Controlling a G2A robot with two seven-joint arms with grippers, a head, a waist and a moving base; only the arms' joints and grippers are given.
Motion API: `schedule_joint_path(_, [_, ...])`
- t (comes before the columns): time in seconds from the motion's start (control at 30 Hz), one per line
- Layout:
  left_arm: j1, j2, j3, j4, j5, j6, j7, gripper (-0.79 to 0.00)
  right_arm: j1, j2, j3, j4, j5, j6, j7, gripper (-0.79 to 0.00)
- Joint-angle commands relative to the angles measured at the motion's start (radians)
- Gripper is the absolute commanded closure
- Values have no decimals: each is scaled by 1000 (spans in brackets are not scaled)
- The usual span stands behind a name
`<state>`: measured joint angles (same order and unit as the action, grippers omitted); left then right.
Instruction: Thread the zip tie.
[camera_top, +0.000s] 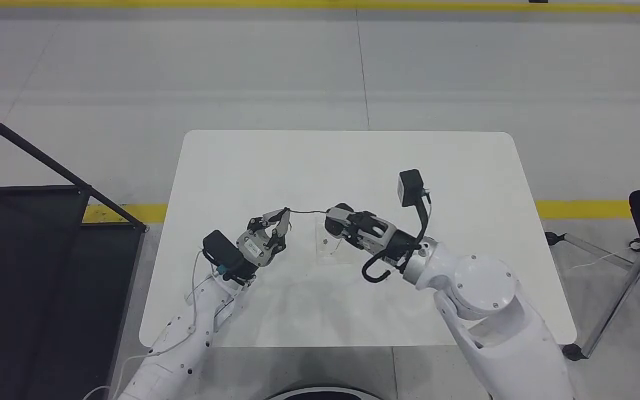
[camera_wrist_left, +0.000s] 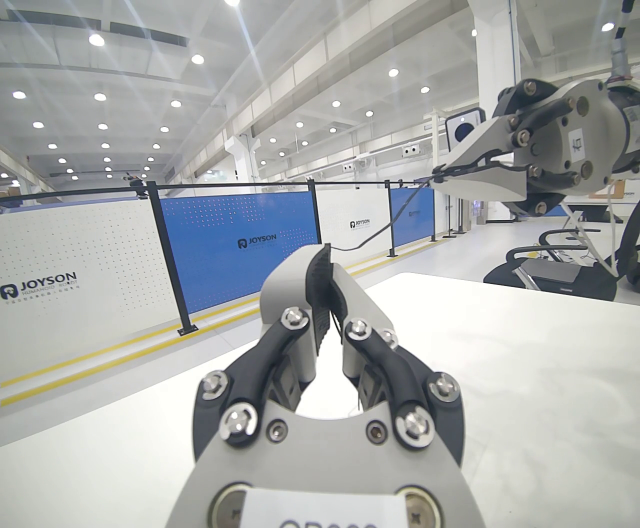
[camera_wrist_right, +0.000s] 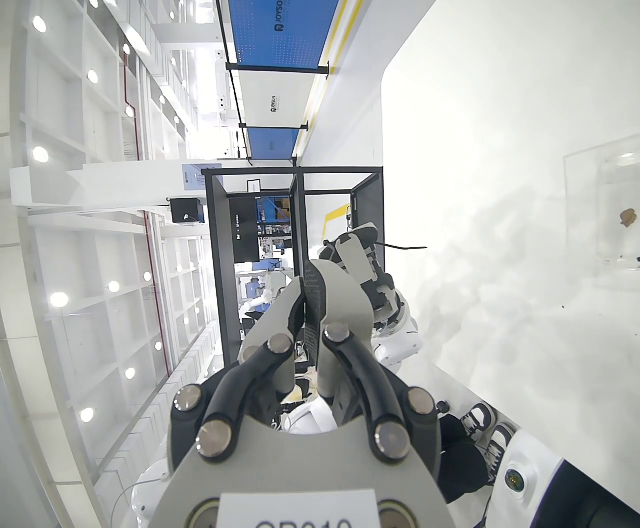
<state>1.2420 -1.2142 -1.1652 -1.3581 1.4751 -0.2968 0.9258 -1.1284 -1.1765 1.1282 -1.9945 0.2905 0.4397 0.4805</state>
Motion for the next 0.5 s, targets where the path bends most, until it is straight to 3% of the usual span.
schedule_joint_path(0.0, [0, 0, 0, 0, 0, 0, 0, 0, 0, 0, 0, 1, 1, -1, 0, 0])
schedule_joint_path(0.47, [23, 2, -11, -43, 15, -12, -35, 0, -2, -4, 5, 4, 11, -12, -4, 0])
